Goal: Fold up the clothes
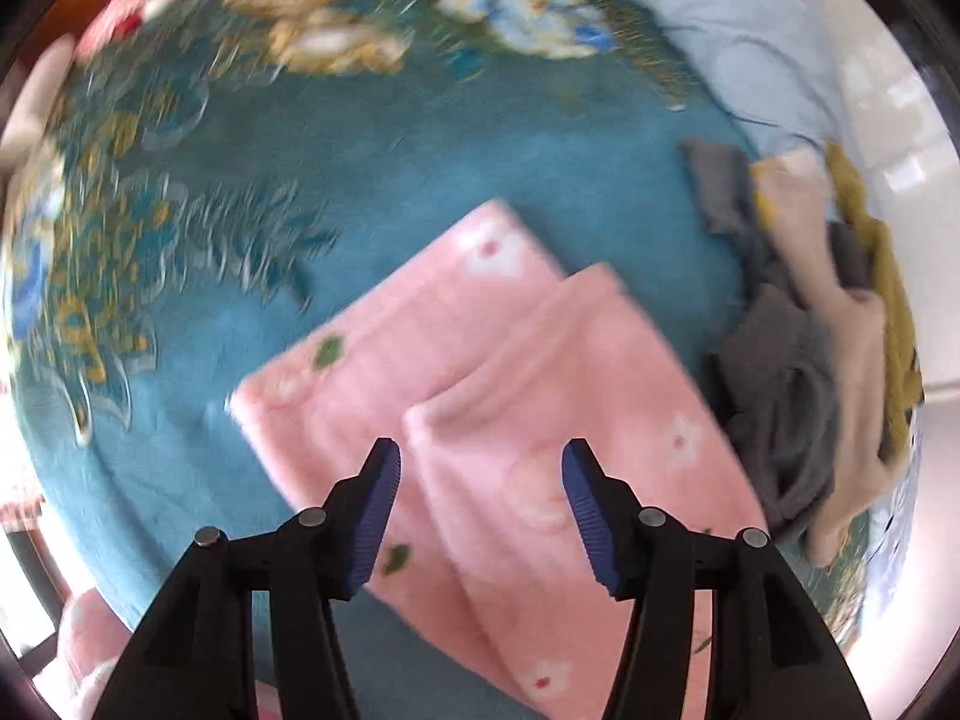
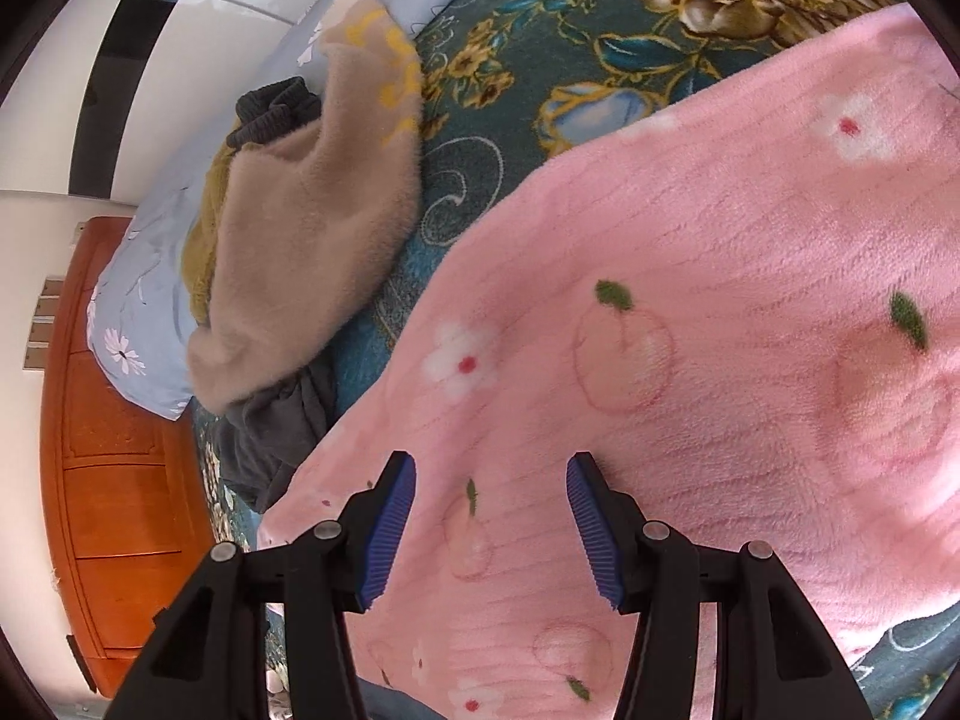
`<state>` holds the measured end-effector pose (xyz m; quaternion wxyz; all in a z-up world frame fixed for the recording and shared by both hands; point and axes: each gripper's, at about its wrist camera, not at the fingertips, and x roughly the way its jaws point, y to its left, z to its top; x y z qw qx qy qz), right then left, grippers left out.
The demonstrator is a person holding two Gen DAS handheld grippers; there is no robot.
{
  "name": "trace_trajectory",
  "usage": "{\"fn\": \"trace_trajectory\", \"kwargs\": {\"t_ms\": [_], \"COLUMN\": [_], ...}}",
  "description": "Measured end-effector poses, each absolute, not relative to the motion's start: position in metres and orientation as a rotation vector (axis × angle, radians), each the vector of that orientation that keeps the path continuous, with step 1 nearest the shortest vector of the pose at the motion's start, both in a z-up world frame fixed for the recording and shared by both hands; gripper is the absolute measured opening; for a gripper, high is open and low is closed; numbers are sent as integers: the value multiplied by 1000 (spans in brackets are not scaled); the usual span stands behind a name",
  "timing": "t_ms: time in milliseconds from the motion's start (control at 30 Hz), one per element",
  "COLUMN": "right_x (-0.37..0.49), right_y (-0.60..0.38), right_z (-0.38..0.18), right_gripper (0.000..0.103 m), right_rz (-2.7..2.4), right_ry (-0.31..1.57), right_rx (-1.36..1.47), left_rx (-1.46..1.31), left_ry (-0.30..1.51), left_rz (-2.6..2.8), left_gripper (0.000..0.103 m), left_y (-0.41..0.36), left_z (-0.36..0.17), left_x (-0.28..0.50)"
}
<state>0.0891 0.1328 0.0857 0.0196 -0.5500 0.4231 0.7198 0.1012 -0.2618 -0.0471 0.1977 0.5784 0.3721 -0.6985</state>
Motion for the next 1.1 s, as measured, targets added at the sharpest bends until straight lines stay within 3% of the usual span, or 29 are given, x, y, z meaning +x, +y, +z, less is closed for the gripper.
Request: {"fn": "trace_trajectory", "kwargs": {"t_ms": [133, 200, 433, 600, 667, 700, 767, 867, 1000, 1100], "right_x": [88, 87, 86, 85, 84, 84, 85, 87, 90, 88], "right_y": [134, 135, 136, 136, 133, 132, 131, 133, 135, 130], "right_z": [79, 77, 70, 66, 65, 65, 65, 66, 61, 60], "right_gripper": [56, 56, 56, 56, 56, 56, 56, 56, 56, 56], "right_rz": [2214, 2211, 2199, 2192, 2195, 2196, 2200, 2208, 2192, 2192], "right_ry": [1342, 1351, 1383, 1402, 1399, 1397, 1401, 1403, 1417, 1403], "right_rx": [-1718, -1721, -1730, -1738, -1750, -1756, -1763, -1768, -1768, -1772], "left_rx": [1606, 1601, 1574, 1861, 2003, 2050, 2097, 2036, 1835, 1878], "left_ry": [1203, 1248, 1187, 803, 654, 685, 803, 928, 659, 549], "left_rz": [-1917, -1923, -2304, -2545, -2478, -2423, -2349, -2415, -2573, -2626], "left_gripper": [55, 4, 4, 9, 20, 26, 27, 31, 57, 57], "left_y": [-263, -260, -210, -122, -101, -101, -106, -120, -133, -120], "left_z": [-68, -71, -14, -4, -29, -41, -54, -40, -6, -8], "left_x": [105, 104, 78, 55, 48, 50, 56, 68, 77, 72]}}
